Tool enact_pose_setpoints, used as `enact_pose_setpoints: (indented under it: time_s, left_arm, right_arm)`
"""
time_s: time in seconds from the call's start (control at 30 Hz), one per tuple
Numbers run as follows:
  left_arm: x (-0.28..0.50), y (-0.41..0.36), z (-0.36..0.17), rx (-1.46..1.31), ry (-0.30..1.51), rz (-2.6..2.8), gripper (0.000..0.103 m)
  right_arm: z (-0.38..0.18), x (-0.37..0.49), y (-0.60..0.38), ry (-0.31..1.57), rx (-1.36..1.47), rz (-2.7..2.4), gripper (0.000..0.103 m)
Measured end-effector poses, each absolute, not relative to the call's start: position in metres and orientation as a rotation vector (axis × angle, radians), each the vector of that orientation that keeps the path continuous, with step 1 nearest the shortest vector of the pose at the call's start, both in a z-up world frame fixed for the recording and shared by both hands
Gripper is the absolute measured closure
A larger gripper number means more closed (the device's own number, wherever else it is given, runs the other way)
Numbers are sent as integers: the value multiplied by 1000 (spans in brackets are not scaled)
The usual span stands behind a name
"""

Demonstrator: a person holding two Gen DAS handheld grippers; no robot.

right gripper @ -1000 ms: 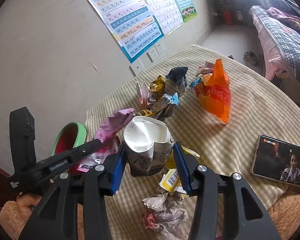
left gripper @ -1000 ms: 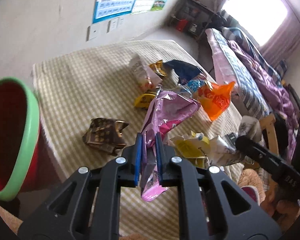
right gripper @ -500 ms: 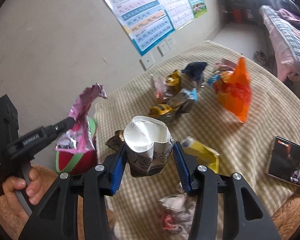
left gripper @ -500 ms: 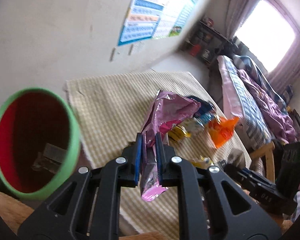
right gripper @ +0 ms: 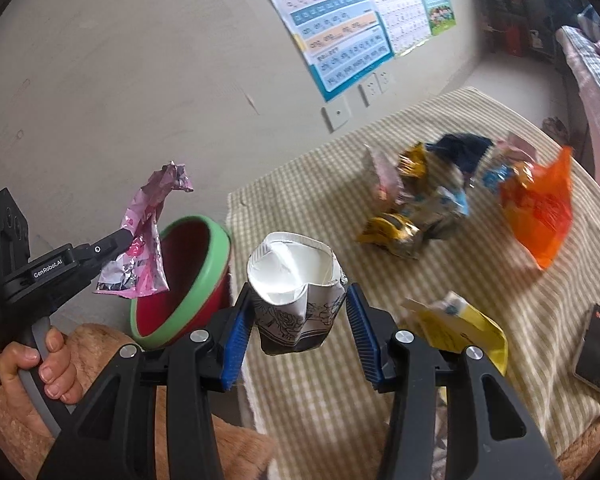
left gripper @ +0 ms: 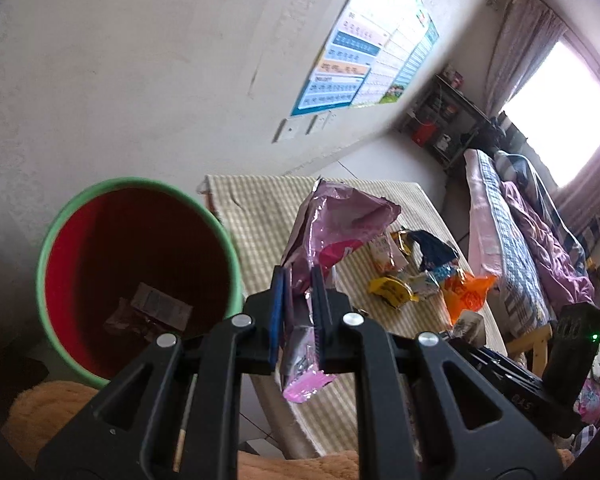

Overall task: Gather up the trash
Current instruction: 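Move both tools over the red bin and release the wrapper and cup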

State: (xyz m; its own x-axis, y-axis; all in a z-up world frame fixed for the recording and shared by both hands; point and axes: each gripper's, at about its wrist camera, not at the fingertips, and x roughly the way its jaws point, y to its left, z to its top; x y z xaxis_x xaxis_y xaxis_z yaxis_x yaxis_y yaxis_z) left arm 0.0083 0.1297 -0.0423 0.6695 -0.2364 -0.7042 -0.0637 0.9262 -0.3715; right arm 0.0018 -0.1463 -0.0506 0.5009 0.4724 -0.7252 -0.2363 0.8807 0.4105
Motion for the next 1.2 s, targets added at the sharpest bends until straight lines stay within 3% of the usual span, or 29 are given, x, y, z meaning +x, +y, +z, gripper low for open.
enact_pose_setpoints:
  time_s: [0.67, 1.2]
  left_arm:
    - [0, 206, -37, -383, 828, 186, 91]
    - [2, 247, -62, -440, 906, 254, 91]
  right_arm:
    - [-27, 73, -7, 944, 259, 707, 57]
    - [-76, 79, 66, 1077, 133, 762, 56]
